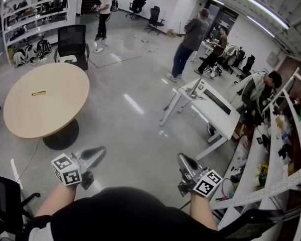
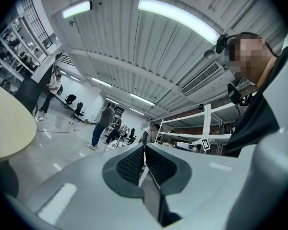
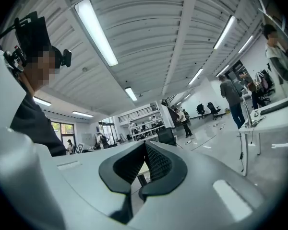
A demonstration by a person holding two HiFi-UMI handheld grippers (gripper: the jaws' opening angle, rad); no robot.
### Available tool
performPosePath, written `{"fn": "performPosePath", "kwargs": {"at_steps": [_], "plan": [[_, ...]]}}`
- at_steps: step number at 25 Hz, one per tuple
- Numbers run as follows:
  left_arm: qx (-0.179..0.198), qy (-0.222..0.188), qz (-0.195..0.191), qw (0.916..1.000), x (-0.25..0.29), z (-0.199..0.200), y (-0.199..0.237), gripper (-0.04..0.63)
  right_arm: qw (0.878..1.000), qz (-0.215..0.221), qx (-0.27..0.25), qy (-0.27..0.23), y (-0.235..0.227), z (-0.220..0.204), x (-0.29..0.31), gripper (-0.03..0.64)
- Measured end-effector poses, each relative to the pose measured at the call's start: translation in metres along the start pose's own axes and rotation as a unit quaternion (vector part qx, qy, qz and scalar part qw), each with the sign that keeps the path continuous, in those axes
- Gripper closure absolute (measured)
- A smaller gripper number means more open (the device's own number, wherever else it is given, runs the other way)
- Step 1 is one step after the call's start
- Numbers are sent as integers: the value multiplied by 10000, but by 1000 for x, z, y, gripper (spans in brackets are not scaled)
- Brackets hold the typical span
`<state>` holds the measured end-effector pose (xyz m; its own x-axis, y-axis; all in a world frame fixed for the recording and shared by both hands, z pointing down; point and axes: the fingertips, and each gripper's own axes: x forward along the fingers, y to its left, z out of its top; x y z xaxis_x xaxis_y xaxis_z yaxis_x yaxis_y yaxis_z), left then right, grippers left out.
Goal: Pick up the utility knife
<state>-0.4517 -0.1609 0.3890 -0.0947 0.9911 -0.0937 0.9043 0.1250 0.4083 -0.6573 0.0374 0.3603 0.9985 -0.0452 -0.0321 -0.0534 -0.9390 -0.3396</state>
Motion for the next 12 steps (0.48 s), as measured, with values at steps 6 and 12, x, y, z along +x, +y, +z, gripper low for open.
{"fn": "performPosePath", "kwargs": {"at_steps": [6, 12], "plan": [[163, -29, 318, 9994, 67, 4, 36, 586, 9991, 372, 178, 18, -84, 12, 40, 601], [344, -211, 727, 9965, 157, 25, 49, 584, 9956, 917, 44, 202, -179, 58, 75, 601]]}}
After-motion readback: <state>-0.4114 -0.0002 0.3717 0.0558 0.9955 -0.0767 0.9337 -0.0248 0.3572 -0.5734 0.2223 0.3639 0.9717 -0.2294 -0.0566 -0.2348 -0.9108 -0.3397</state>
